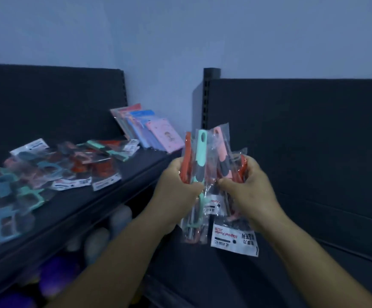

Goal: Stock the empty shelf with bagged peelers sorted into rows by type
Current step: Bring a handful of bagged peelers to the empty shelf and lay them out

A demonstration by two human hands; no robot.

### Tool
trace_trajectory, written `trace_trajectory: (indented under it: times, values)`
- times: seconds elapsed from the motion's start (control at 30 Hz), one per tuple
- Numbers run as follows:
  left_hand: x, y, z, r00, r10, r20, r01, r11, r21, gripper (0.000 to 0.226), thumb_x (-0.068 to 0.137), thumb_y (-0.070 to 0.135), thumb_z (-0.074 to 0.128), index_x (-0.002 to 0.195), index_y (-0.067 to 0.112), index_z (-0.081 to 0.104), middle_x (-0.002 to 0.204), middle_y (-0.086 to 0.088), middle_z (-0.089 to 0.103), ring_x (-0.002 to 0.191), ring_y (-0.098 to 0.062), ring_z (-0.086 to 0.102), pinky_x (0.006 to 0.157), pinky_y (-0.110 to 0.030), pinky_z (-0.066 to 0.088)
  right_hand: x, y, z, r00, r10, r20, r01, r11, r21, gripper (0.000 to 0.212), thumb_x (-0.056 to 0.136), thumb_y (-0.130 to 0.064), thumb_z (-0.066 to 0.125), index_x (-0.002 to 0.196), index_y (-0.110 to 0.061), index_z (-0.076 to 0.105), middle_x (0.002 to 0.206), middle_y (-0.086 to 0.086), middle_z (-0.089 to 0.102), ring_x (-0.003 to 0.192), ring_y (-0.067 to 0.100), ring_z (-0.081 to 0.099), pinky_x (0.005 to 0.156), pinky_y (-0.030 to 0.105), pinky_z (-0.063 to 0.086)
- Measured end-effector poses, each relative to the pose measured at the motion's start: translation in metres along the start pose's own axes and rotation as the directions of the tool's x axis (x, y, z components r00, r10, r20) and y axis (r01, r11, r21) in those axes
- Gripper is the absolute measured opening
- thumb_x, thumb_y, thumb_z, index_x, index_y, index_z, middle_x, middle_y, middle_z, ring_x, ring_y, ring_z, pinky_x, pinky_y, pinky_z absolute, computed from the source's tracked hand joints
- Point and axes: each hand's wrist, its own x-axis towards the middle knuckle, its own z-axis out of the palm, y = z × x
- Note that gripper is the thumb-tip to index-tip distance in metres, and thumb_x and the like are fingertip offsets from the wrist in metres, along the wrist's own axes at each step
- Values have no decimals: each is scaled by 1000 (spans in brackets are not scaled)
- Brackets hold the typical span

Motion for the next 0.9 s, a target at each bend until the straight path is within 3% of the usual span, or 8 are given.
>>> trace_trajectory:
  times: [0.1,0.2,0.33,0.4,0.47,0.67,0.9]
  values:
    - [-10,-11,55,990,-74,118,76,997,-10,40,83,-4,60,113,22,57,73,7,62,57,4,60,54,-14,48,-17,29,-53,995,83,-59,-85,996,-33,33,84,-6,66,98,-33,53,92,6,64,81,29,70,51,47,59]
    - [-25,-23,110,963,-151,222,152,988,14,45,82,-1,60,118,26,55,90,-3,67,77,-12,63,70,-26,56,-36,58,-104,979,165,-118,-171,985,-41,31,85,-6,65,99,-31,53,92,7,64,78,27,71,48,44,58]
    - [-49,-44,177,919,-223,324,229,973,18,46,84,1,62,122,25,54,100,-4,69,89,-20,66,75,-27,54,-61,98,-160,950,240,-197,-260,962,-79,33,83,-5,67,103,-28,53,91,4,66,78,23,70,57,42,60]
    - [-58,-55,206,894,-257,366,269,963,21,47,84,0,61,123,24,53,101,-2,69,94,-20,66,79,-29,55,-71,115,-182,933,282,-222,-308,947,-92,32,84,-5,66,104,-26,53,90,3,66,75,21,69,52,37,58]
    - [-66,-64,231,870,-301,390,318,948,23,47,84,-3,60,123,23,53,103,-1,68,96,-19,66,81,-29,55,-79,131,-202,914,325,-241,-357,929,-100,31,84,-5,65,105,-25,53,90,2,66,74,19,68,46,31,56]
    - [-80,-77,291,832,-374,409,387,920,54,45,82,-7,58,119,19,55,98,-1,68,87,-15,65,77,-27,54,-95,167,-247,884,370,-288,-428,886,-178,33,83,-5,66,108,-20,52,84,-4,64,70,11,63,54,22,49]
    - [-86,-88,323,830,-394,394,375,918,128,37,85,1,59,117,20,56,101,2,68,92,-16,66,84,-31,54,-104,187,-271,859,389,-333,-485,827,-284,31,84,-14,65,108,-21,46,78,-6,60,64,9,59,54,23,44]
